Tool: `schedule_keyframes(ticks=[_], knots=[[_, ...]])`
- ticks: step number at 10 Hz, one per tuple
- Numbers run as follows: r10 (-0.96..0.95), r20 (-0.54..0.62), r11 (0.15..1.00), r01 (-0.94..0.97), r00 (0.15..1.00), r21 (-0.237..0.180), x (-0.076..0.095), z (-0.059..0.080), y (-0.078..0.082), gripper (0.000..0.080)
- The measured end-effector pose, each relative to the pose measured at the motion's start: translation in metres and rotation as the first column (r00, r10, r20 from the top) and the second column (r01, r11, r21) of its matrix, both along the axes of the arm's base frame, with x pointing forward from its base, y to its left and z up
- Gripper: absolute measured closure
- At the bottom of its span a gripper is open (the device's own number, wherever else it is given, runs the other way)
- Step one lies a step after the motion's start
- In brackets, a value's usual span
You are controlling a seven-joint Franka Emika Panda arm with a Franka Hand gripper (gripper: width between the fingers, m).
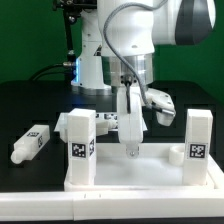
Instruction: Assemble desk
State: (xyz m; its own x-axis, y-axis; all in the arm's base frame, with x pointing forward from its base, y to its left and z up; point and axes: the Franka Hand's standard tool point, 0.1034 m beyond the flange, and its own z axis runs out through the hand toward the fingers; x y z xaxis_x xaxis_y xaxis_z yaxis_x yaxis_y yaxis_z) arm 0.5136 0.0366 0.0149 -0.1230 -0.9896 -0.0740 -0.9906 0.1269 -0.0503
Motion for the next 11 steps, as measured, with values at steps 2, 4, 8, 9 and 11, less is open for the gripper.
schedule_keyframes(ticks=[2, 4, 8, 9, 11], knots=[[0.002, -0.013, 1.000, -0.002, 1.000, -0.002, -0.0021, -0.0062, 0.0004, 0.0151], [0.005, -0.012, 1.000, -0.005, 1.000, -0.002, -0.0021, -0.0062, 0.0003, 0.0165], [0.007, -0.013, 1.000, -0.007, 1.000, -0.003, -0.0022, -0.0065, 0.0002, 0.0672], [0.016, -0.012, 1.000, -0.016, 1.000, -0.003, -0.0026, -0.0065, 0.0008, 0.0748], [0.054, -0.005, 0.999, -0.054, 0.999, -0.008, -0.0024, -0.0055, -0.0001, 0.0748]])
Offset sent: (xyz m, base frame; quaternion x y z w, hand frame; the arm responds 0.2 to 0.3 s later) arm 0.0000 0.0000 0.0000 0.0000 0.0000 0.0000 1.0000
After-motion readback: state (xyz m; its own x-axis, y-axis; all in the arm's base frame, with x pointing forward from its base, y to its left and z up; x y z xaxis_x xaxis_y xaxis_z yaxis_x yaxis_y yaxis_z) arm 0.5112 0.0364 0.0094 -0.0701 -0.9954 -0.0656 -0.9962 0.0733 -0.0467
